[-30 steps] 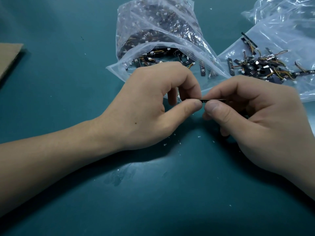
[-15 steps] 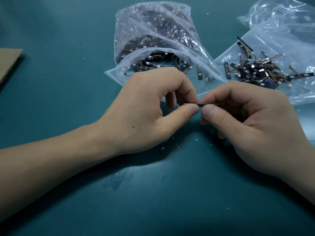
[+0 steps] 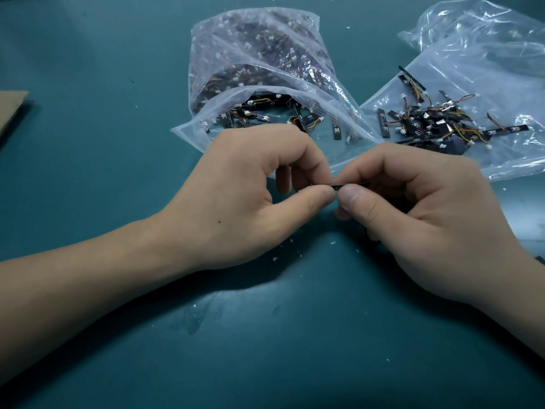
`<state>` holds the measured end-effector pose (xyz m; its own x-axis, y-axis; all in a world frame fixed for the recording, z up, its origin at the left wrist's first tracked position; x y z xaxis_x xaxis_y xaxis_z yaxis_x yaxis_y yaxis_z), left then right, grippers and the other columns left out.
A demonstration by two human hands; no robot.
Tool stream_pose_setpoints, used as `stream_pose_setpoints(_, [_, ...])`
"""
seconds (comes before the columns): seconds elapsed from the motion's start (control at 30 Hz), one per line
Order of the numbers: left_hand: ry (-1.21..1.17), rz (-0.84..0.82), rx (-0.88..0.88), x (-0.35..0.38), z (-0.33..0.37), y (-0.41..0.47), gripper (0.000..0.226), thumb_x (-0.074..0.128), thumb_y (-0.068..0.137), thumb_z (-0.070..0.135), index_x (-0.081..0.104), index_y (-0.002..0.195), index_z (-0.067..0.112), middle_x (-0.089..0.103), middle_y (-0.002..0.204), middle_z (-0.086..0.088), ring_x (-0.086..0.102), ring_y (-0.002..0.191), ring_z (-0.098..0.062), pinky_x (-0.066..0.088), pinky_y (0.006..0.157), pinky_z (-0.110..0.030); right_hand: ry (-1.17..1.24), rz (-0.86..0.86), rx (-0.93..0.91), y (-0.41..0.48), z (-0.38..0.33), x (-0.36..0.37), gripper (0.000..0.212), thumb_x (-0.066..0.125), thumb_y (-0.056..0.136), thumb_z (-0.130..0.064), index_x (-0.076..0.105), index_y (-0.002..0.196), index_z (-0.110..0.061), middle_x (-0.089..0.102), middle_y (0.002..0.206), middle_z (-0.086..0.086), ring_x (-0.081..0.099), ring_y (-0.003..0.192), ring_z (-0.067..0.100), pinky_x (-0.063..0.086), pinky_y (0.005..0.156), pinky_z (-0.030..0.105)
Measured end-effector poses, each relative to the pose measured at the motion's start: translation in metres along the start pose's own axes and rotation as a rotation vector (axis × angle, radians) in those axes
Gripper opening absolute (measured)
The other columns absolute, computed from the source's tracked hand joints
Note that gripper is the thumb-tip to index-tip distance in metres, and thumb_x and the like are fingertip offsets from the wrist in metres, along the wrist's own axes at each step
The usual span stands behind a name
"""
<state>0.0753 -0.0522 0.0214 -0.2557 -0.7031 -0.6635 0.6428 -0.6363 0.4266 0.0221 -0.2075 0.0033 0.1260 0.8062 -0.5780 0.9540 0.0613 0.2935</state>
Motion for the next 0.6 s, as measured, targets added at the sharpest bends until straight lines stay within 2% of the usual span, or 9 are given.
stream_pose_setpoints(0.23, [-0.029, -0.011, -0.024, 0.0014, -0.0020, 0.0010, 0.005, 0.075, 0.089, 0.023, 0.072, 0.088, 0.019, 0.066, 0.081, 0.013, 0.064, 0.078, -0.012, 0.047, 0.073, -0.014, 0.020, -0.013, 0.010, 0.0005, 0.0017, 0.0001, 0.006, 0.067, 0.095, -0.029, 0.072, 0.092, -0.027, 0.071, 0.075, 0.000, 0.060, 0.056, 0.024, 0.050, 0.053, 0.044])
stream_pose_setpoints(0.5, [-0.049, -0.010, -0.034, 0.0008, -0.0029, 0.0007, 0.006, 0.076, 0.089, 0.023, 0.072, 0.088, 0.018, 0.067, 0.082, 0.012, 0.065, 0.080, -0.013, 0.048, 0.074, -0.017, 0.036, -0.015, 0.010, 0.0007, 0.0026, 0.0002, 0.013, 0.063, 0.094, -0.038, 0.071, 0.095, -0.027, 0.071, 0.076, 0.000, 0.060, 0.056, 0.024, 0.050, 0.053, 0.045])
stream_pose_setpoints(0.6, [-0.047, -0.013, -0.031, 0.0004, -0.0020, 0.0003, 0.006, 0.076, 0.089, 0.023, 0.072, 0.087, 0.018, 0.068, 0.082, 0.012, 0.066, 0.080, -0.013, 0.048, 0.074, -0.015, 0.030, -0.016, 0.007, 0.0005, 0.0024, 0.0004, 0.009, 0.065, 0.094, -0.035, 0.071, 0.094, -0.028, 0.071, 0.075, 0.001, 0.060, 0.056, 0.024, 0.050, 0.053, 0.045])
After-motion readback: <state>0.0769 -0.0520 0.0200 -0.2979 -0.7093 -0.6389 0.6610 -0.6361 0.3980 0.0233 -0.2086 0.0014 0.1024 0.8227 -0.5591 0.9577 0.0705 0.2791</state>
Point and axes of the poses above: each hand's wrist, its own y-axis towards the middle knuckle, its own x-axis out of the palm, z = x × y, the point moved 7 cm from there along y, towards the middle knuckle
